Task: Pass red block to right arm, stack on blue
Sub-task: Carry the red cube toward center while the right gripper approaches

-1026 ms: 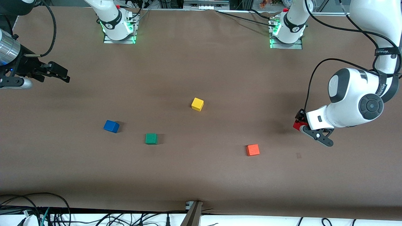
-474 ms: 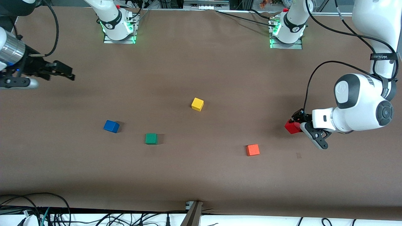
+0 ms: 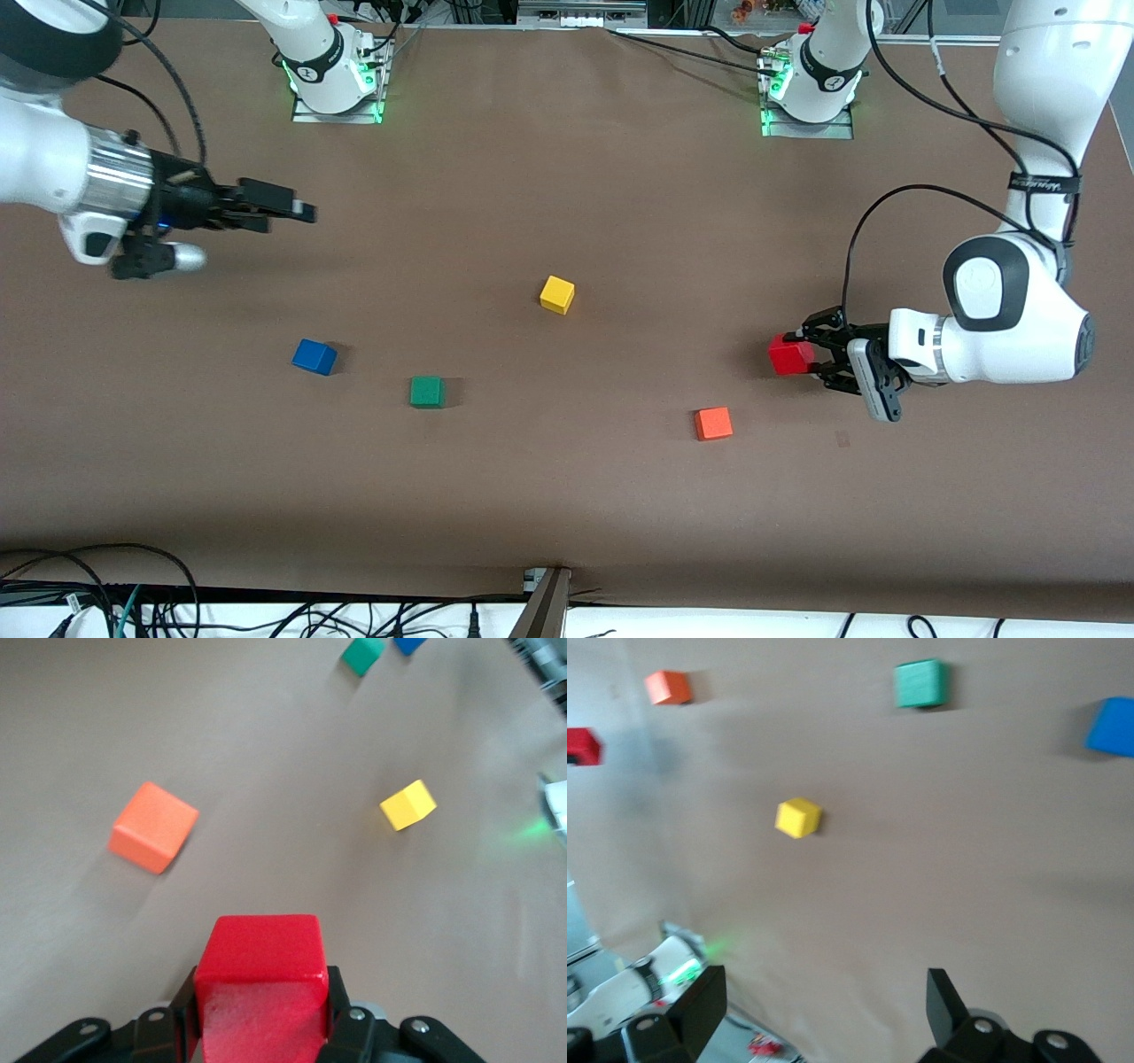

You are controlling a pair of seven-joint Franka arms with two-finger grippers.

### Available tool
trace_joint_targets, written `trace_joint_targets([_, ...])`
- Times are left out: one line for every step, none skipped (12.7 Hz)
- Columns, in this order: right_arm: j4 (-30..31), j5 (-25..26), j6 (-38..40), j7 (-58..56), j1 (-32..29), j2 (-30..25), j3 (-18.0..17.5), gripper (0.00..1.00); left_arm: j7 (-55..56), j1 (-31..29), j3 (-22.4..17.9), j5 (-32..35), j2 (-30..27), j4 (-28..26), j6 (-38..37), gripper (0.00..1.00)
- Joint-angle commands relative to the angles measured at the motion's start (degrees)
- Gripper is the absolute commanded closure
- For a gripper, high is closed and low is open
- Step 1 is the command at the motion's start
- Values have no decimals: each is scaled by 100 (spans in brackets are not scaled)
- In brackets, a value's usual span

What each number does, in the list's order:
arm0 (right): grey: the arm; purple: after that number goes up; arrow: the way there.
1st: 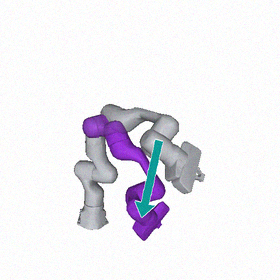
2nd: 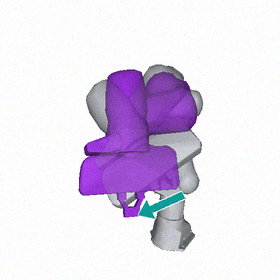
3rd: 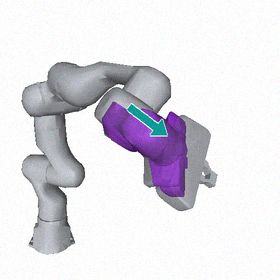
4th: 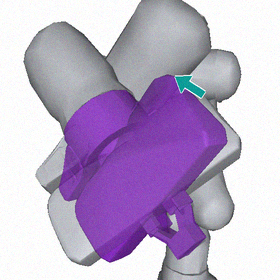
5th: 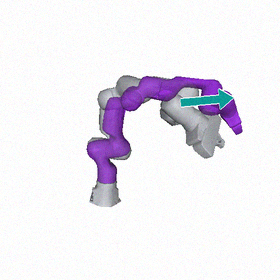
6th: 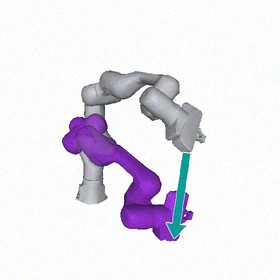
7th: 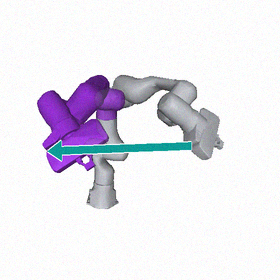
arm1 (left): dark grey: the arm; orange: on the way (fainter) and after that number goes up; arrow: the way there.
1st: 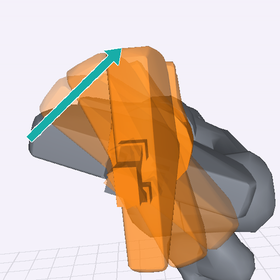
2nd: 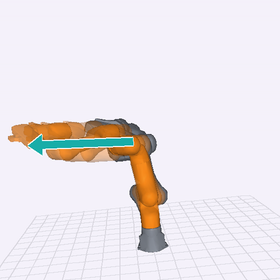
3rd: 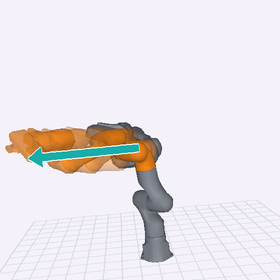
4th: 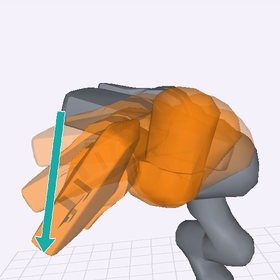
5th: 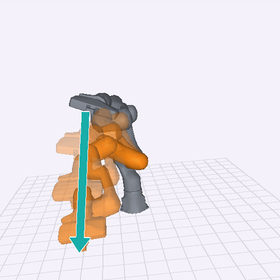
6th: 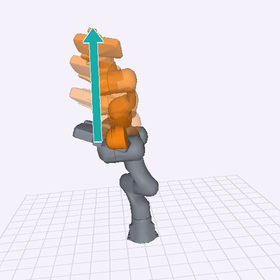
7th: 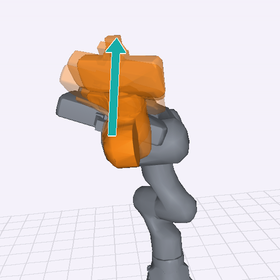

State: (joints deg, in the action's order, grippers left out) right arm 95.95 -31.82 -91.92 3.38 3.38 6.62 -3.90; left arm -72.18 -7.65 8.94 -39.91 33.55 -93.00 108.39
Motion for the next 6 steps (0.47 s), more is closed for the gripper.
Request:
trace_joint_targets([-112, -271, -360, 92, 382, 251, 4, 0, -1109, -106, 37, -1040, 353, 203, -467, 100])
trace_joint_targets([-112, -315, -492, 144, 549, 365, 4, 0, -1575, -97, 46, -1445, 458, 203, -607, 100])
trace_joint_targets([-95, -455, -529, 319, 611, 393, 4, 0, -1885, -53, 55, -1789, 520, 203, -748, 100])
trace_joint_targets([-68, -665, -607, 425, 638, 584, 4, 0, -2105, -1, 90, -2045, 538, 255, -871, 100])
trace_joint_targets([-103, -1181, -913, 478, 716, 821, 4, 0, -2307, 9, 264, -2178, 634, 482, -977, 100])
trace_joint_targets([-86, -1847, -1325, 592, 961, 928, 4, 0, -2405, 9, 431, -2257, 766, 754, -1187, 100])
